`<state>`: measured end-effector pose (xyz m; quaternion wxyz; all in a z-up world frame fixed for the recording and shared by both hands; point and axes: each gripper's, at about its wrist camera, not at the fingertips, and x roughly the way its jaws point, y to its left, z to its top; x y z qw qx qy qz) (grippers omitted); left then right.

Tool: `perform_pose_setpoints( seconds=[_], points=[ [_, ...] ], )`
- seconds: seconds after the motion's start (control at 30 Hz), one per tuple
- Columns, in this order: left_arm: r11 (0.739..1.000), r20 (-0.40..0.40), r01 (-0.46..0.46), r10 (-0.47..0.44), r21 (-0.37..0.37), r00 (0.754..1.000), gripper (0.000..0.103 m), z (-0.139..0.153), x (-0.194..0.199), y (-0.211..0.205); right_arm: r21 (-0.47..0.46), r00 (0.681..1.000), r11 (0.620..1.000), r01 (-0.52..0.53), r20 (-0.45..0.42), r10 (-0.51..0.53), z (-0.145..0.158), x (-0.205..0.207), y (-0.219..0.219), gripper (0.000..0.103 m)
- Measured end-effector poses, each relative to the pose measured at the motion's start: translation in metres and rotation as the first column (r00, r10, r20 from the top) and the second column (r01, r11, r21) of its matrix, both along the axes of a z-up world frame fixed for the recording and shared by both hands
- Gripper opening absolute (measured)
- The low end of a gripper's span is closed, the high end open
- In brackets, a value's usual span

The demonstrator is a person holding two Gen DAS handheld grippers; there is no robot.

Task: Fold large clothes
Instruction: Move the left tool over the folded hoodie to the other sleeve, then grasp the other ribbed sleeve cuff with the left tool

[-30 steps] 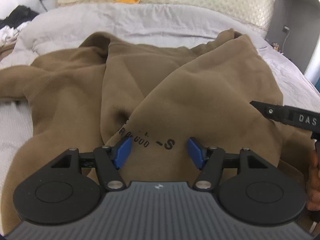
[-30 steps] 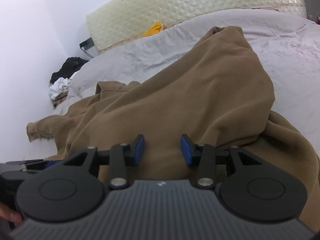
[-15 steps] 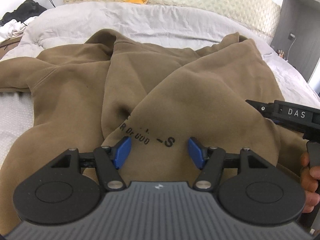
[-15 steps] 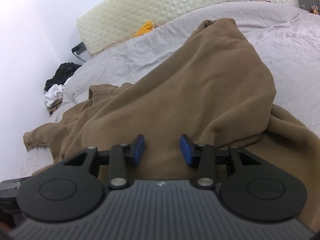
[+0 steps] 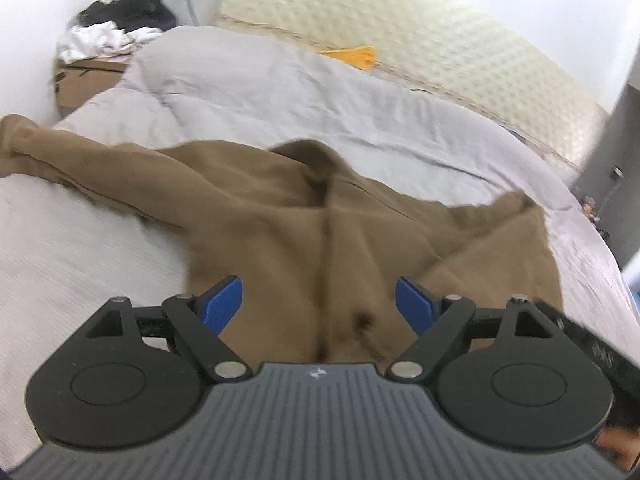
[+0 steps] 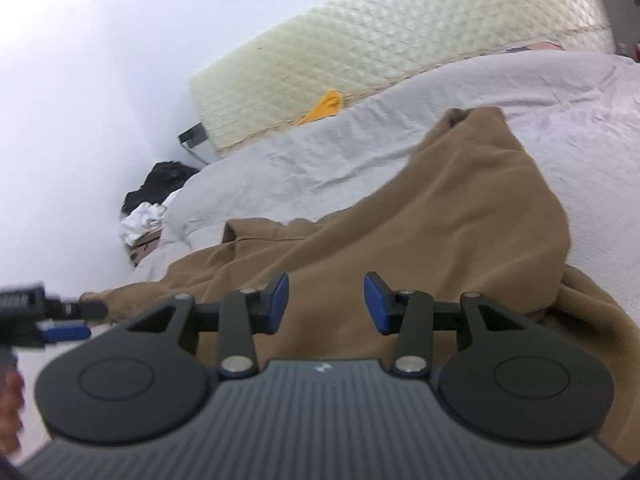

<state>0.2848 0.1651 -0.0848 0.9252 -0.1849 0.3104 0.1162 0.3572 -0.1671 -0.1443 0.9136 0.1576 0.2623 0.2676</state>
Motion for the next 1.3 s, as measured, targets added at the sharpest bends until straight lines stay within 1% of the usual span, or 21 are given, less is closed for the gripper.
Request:
perform_pose_setpoints(
  seconds=[0.07, 0.13, 0.17, 0.23, 0.3, 0.37, 0.4, 0.47, 0.53, 0.6, 0.63, 0.8, 0.87, 0.9, 0.97, 1.0, 1.07, 1.13, 1.2, 1.27, 1.3],
  points=[
    [0.999, -0.010, -0.029, 0.028, -0.016, 1.000, 0.087, 0.006, 0.003, 0.025, -0.010, 1.000, 1.000, -0.005, -0.001, 0.005, -0.001, -0.003, 0.004, 0.046],
    [0.994, -0.030, -0.098, 0.096, -0.040, 0.995, 0.087, 0.009, 0.001, 0.057, -0.024, 1.000, 1.000, -0.015, -0.005, 0.015, -0.002, -0.004, 0.008, 0.046],
    [0.988, -0.040, -0.141, 0.139, -0.066, 0.990, 0.088, 0.009, 0.000, 0.077, -0.038, 1.000, 0.999, -0.018, -0.001, 0.018, -0.003, -0.004, 0.011, 0.046],
    [0.968, -0.050, -0.218, 0.213, -0.126, 0.976, 0.088, 0.005, -0.005, 0.116, -0.066, 1.000, 0.998, -0.018, 0.006, 0.019, -0.004, -0.002, 0.015, 0.046],
    [0.932, -0.047, -0.286, 0.283, -0.222, 0.958, 0.088, -0.005, -0.012, 0.162, -0.100, 1.000, 0.995, 0.009, 0.023, -0.007, -0.005, -0.001, 0.017, 0.044],
    [0.882, -0.058, -0.360, 0.360, -0.304, 0.931, 0.087, -0.017, -0.022, 0.205, -0.155, 0.996, 0.985, 0.076, 0.054, -0.068, -0.006, -0.001, 0.018, 0.046],
    [0.843, -0.064, -0.414, 0.419, -0.344, 0.906, 0.088, -0.026, -0.030, 0.228, -0.164, 0.995, 0.982, 0.090, 0.063, -0.081, -0.008, -0.002, 0.016, 0.046],
    [0.776, -0.069, -0.491, 0.508, -0.396, 0.859, 0.087, -0.040, -0.046, 0.260, -0.157, 0.994, 0.982, 0.108, 0.052, -0.101, -0.011, 0.003, 0.013, 0.046],
    [0.705, -0.045, -0.521, 0.574, -0.481, 0.818, 0.087, -0.057, -0.063, 0.290, -0.150, 0.993, 0.981, 0.122, 0.030, -0.118, -0.015, 0.009, 0.011, 0.046],
    [0.638, -0.040, -0.528, 0.616, -0.561, 0.787, 0.087, -0.074, -0.072, 0.313, -0.144, 0.991, 0.981, 0.132, 0.006, -0.133, -0.018, 0.014, 0.014, 0.046],
    [0.624, -0.031, -0.518, 0.621, -0.585, 0.783, 0.087, -0.080, -0.072, 0.321, -0.145, 0.990, 0.980, 0.137, 0.004, -0.138, -0.019, 0.016, 0.016, 0.046],
    [0.589, 0.028, -0.467, 0.640, -0.659, 0.768, 0.087, -0.100, -0.056, 0.357, -0.175, 0.988, 0.973, 0.153, 0.032, -0.149, -0.022, 0.023, 0.031, 0.046],
    [0.586, 0.017, -0.483, 0.647, -0.650, 0.762, 0.087, -0.105, -0.038, 0.369, -0.191, 0.987, 0.968, 0.162, 0.048, -0.156, -0.024, 0.026, 0.037, 0.046],
    [0.582, 0.021, -0.495, 0.661, -0.645, 0.750, 0.087, -0.106, -0.033, 0.375, -0.204, 0.986, 0.965, 0.163, 0.057, -0.155, -0.025, 0.026, 0.040, 0.046],
    [0.569, 0.024, -0.498, 0.674, -0.654, 0.739, 0.087, -0.113, -0.016, 0.388, -0.229, 0.986, 0.960, 0.164, 0.073, -0.151, -0.026, 0.028, 0.046, 0.045],
    [0.561, 0.003, -0.525, 0.685, -0.640, 0.729, 0.086, -0.116, -0.009, 0.395, -0.236, 0.986, 0.958, 0.163, 0.078, -0.149, -0.027, 0.028, 0.048, 0.045],
    [0.554, -0.021, -0.570, 0.706, -0.606, 0.708, 0.086, -0.122, 0.006, 0.410, -0.249, 0.986, 0.955, 0.163, 0.086, -0.146, -0.030, 0.030, 0.051, 0.045],
    [0.544, -0.010, -0.612, 0.743, -0.574, 0.669, 0.086, -0.124, 0.015, 0.422, -0.258, 0.984, 0.951, 0.171, 0.089, -0.153, -0.033, 0.032, 0.053, 0.045],
    [0.530, -0.008, -0.649, 0.771, -0.546, 0.637, 0.083, -0.127, 0.018, 0.434, -0.262, 0.982, 0.947, 0.184, 0.099, -0.163, -0.034, 0.031, 0.056, 0.045],
    [0.516, -0.014, -0.663, 0.784, -0.542, 0.621, 0.075, -0.131, 0.022, 0.446, -0.268, 0.979, 0.943, 0.196, 0.098, -0.176, -0.033, 0.034, 0.059, 0.045],
    [0.522, -0.018, -0.674, 0.784, -0.522, 0.621, 0.071, -0.131, 0.026, 0.450, -0.269, 0.979, 0.942, 0.202, 0.097, -0.182, -0.033, 0.035, 0.061, 0.045]
  ],
)
